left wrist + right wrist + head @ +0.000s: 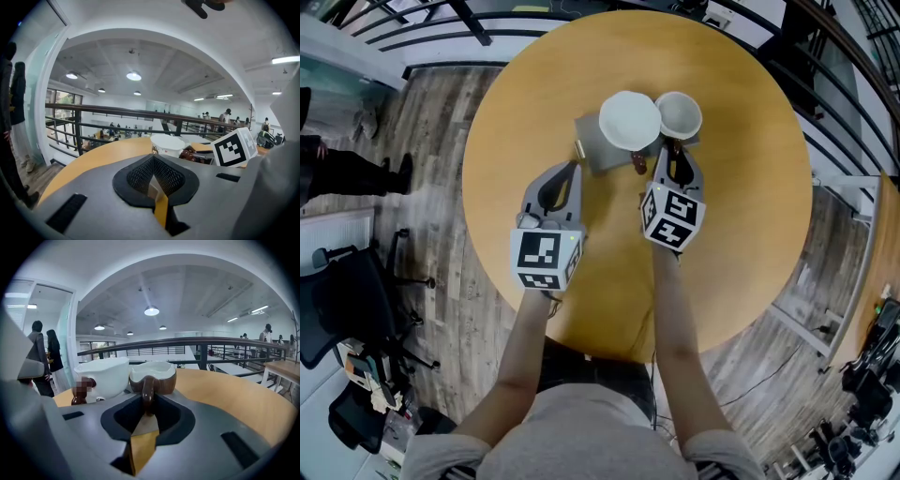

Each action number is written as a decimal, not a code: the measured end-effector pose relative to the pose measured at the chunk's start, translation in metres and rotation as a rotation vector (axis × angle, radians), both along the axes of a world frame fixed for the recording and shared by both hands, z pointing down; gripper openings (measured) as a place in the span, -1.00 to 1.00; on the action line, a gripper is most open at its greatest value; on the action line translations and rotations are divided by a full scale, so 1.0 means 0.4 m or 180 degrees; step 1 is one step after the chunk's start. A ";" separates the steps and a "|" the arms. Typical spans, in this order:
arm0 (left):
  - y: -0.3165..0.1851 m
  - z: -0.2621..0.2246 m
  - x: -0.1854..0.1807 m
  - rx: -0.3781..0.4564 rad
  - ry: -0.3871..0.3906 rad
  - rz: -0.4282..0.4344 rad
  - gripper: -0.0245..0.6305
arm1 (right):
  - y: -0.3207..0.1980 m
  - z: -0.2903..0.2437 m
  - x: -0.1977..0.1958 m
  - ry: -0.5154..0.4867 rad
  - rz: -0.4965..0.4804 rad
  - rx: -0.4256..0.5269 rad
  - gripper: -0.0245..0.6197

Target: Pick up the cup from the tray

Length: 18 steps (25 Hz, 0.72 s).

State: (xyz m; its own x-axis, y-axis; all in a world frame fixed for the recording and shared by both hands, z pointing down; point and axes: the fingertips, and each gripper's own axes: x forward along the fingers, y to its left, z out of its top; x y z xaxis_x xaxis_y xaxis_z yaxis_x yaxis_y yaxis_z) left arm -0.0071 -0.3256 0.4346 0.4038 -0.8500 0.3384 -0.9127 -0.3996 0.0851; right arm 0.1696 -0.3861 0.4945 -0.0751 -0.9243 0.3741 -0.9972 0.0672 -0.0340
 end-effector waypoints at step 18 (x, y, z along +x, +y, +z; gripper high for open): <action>0.003 0.004 0.004 -0.0019 0.0008 -0.0022 -0.90 | -0.003 -0.071 0.023 -0.0202 -0.0123 0.0308 -0.77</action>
State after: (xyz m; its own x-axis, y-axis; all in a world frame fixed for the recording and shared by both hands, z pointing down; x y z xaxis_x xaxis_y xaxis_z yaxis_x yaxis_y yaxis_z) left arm -0.0057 -0.3245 0.4363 0.3988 -0.8507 0.3424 -0.9152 -0.3928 0.0899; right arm 0.1788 -0.3871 0.4660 -0.1320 -0.9519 0.2766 -0.9898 0.1115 -0.0885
